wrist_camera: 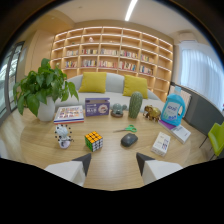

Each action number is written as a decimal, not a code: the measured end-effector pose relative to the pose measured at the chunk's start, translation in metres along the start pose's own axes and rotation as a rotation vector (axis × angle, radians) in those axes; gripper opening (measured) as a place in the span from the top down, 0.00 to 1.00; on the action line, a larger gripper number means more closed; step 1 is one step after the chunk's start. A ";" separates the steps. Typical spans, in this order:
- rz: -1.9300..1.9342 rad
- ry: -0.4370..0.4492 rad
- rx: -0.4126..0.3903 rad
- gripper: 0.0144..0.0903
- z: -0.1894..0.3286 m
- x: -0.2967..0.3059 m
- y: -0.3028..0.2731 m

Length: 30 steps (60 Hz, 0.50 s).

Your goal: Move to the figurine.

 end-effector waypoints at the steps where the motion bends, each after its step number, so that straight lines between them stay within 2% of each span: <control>1: 0.000 0.001 0.000 0.06 0.000 0.000 0.000; 30: 0.006 0.023 -0.013 0.06 -0.034 -0.007 0.022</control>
